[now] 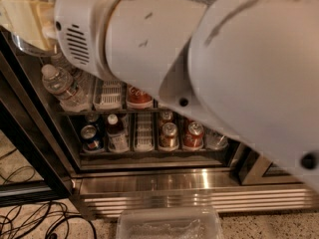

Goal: Pick 7up can from top shelf of fridge

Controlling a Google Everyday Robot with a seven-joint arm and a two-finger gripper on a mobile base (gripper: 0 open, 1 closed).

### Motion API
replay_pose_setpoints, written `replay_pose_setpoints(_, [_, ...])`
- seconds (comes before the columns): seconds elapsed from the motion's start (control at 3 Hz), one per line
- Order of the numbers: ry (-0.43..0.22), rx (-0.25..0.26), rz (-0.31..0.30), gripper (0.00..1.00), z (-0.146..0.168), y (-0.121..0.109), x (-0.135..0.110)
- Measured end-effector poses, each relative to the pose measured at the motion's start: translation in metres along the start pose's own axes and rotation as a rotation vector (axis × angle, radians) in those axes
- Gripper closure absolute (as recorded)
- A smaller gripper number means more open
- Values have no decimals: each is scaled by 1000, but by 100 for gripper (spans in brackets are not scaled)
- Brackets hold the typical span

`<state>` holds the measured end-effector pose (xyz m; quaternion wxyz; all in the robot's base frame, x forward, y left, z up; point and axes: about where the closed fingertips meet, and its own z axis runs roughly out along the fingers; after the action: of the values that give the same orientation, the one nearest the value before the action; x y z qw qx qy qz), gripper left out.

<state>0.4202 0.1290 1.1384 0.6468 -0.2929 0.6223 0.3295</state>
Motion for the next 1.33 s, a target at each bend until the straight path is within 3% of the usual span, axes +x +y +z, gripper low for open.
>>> replay_pose_setpoints(0.67, [65, -121, 85, 100, -48, -42, -16])
replay_pose_setpoints(1.33, [126, -141, 159, 100, -101, -82, -17])
